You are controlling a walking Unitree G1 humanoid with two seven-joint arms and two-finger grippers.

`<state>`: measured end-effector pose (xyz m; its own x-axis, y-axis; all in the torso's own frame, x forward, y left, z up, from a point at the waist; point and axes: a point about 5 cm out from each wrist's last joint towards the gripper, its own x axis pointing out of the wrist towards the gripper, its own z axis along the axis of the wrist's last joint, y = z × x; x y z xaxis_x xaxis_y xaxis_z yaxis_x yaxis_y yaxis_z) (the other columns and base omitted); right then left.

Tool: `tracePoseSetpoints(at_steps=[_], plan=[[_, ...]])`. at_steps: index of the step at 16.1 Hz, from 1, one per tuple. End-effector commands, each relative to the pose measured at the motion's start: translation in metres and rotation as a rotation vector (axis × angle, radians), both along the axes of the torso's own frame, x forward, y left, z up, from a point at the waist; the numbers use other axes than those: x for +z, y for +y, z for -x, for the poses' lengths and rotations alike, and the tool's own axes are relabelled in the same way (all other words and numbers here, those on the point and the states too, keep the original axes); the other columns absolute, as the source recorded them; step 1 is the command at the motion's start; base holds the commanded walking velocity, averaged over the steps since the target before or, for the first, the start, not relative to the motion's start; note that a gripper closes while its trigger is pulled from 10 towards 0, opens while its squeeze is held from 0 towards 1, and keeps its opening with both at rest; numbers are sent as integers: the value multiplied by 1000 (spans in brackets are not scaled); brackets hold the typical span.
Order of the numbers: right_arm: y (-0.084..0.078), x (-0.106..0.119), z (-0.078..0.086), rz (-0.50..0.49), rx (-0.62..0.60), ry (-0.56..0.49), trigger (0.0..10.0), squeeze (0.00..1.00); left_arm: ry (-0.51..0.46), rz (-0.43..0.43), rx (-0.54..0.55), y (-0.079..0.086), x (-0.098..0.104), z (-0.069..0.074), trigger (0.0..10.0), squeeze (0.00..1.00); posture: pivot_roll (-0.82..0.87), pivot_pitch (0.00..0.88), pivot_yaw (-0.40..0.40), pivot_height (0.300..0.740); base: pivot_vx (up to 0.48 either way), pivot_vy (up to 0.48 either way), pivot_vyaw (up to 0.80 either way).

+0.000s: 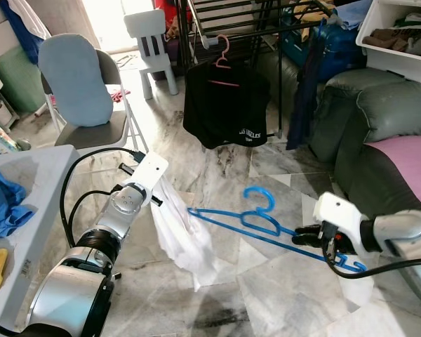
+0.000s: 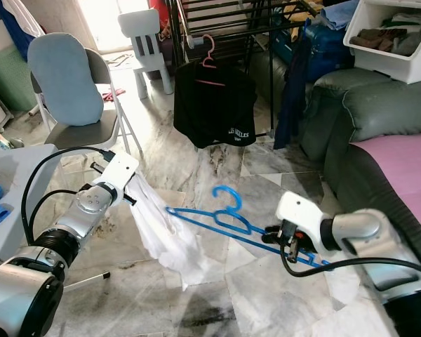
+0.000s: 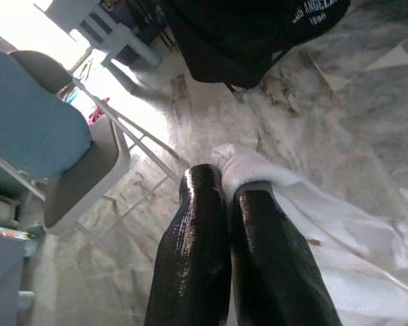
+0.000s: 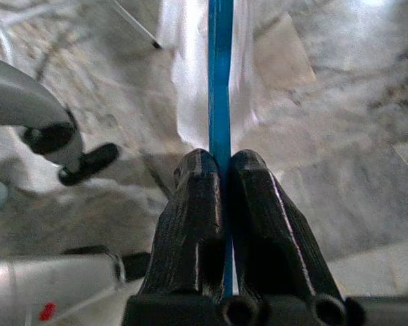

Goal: Hang hanger

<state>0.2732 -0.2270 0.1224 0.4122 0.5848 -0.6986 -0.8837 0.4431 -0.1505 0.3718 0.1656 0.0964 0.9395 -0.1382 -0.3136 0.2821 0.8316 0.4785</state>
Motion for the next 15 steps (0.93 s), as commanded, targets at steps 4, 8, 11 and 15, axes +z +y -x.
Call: tracePoseSetpoints(at_steps=[4,8,11,15], plan=[[6,-19,-13,-21,-83,-79,10000,0,-3,103,-19,0,11,-4,10000,0,-136,0,112,740,0,0,0],[12,-31,-16,-60,-111,-67,10000,0,17,208,-88,-8,13,1,10000,0,-123,0,109,740,0,0,0],[10,-25,-14,-68,-81,-72,10000,0,44,291,135,3,7,-3,10000,0,-126,0,112,740,0,0,0],[13,-5,-15,-105,-48,-119,10000,0,83,454,224,-3,10,-7,10000,0,-142,0,138,740,0,0,0]])
